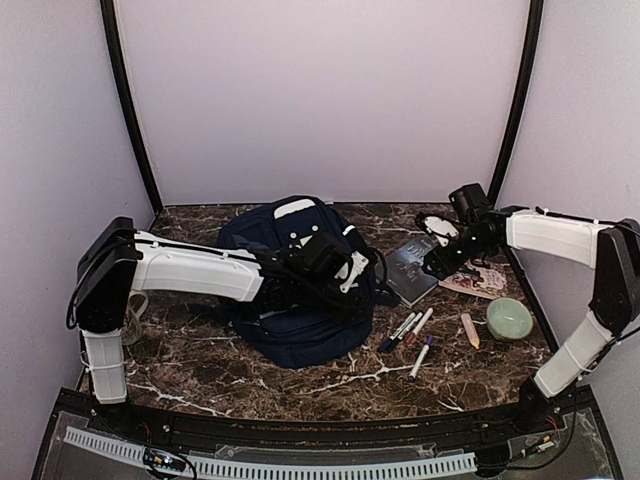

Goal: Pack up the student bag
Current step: Adjust the largest pocket of the student bag, then pick up the book from the corner of the board.

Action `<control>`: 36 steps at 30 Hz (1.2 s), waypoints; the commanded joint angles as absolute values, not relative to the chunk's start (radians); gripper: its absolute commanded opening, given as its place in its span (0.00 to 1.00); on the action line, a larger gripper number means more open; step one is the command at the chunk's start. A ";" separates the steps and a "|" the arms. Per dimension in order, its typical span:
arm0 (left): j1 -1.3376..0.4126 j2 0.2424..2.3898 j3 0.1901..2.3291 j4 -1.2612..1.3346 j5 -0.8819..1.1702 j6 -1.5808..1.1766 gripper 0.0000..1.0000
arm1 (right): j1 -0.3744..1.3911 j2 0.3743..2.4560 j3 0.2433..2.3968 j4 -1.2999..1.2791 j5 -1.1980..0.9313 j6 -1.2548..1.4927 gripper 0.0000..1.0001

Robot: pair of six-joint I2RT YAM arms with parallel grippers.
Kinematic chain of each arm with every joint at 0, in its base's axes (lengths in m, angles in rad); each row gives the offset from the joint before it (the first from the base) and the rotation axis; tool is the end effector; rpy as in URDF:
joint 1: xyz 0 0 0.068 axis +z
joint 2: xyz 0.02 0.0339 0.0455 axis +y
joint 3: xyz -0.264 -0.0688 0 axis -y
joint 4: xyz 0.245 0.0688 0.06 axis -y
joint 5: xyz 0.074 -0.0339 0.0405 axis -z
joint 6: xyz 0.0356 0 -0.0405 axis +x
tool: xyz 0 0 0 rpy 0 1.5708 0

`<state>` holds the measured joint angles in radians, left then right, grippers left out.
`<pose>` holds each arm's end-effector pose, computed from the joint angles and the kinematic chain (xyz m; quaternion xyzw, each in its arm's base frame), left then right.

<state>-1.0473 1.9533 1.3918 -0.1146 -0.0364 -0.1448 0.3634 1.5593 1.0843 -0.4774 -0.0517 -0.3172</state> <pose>0.2228 -0.3833 0.2102 0.3860 0.8146 -0.2292 0.3671 0.3039 0.1175 0.2295 -0.3252 0.8950 0.0316 0.3035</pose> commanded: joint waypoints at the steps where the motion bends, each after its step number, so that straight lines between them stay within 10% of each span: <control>1: -1.057 2.012 1.430 -0.086 -0.048 -0.155 0.51 | 0.367 1.552 1.016 -0.392 0.169 -0.445 0.77; 21: -1.055 2.066 1.323 -0.172 -0.195 -0.237 0.54 | 0.368 1.742 0.962 -0.279 0.351 -0.586 0.78; 36: -1.051 2.057 1.306 -0.170 -0.209 -0.242 0.54 | 0.369 1.620 1.038 -0.334 0.283 -0.571 0.13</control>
